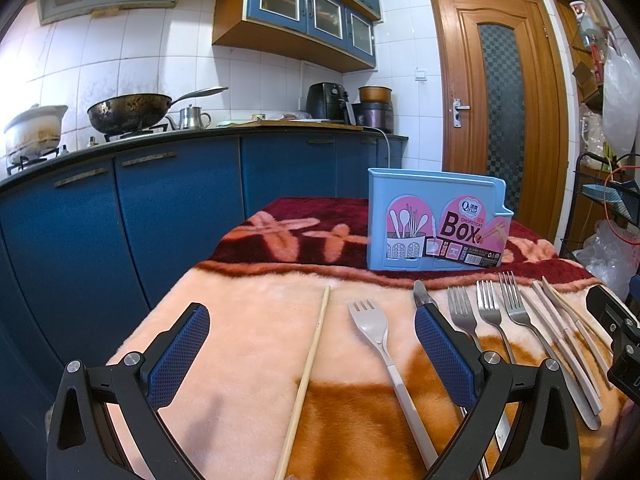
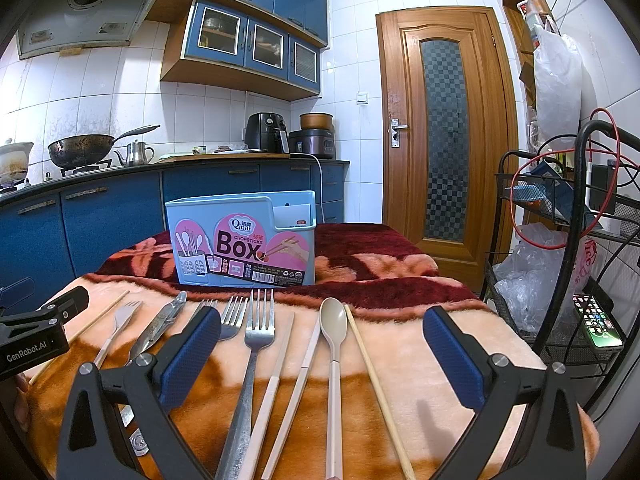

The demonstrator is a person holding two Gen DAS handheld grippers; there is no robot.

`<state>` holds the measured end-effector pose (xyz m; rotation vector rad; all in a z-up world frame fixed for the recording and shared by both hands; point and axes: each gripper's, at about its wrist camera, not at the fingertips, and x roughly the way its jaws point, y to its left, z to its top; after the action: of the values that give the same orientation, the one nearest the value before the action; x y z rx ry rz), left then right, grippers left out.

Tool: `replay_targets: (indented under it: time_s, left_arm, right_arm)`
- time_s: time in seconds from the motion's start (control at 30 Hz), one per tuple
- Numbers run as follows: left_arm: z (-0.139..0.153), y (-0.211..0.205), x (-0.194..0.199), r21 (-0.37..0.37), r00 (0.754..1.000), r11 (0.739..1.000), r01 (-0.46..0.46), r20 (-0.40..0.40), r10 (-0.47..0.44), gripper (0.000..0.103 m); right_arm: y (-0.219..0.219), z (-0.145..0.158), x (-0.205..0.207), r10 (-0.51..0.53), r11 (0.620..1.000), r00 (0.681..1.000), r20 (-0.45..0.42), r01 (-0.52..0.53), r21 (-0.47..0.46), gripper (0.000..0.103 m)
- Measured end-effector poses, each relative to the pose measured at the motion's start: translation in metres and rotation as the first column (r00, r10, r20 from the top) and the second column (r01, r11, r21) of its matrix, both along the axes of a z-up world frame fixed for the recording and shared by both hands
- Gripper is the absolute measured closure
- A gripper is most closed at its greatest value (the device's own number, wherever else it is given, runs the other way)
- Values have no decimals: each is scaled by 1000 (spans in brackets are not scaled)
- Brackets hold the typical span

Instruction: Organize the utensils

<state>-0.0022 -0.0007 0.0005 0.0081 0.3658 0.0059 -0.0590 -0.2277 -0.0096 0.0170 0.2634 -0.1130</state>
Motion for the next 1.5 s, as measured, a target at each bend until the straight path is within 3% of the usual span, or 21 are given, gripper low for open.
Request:
replay_targets:
  time_s: [1.2, 1.4, 1.5]
  left_arm:
    - [1, 4, 2, 3, 1000, 1000, 2, -17, -2, 1]
    - [12, 6, 10, 6, 997, 998, 60, -55, -60, 1]
    - [25, 9, 15, 22, 995, 997, 79, -70, -78, 1]
  right_arm:
    - [-6, 0, 2, 13, 999, 1000, -11, -13, 37, 0]
    - [-22, 6, 18, 66, 993, 989, -129, -52, 108, 0]
    - [-27, 16, 25, 79, 996, 976, -201, -68, 62, 0]
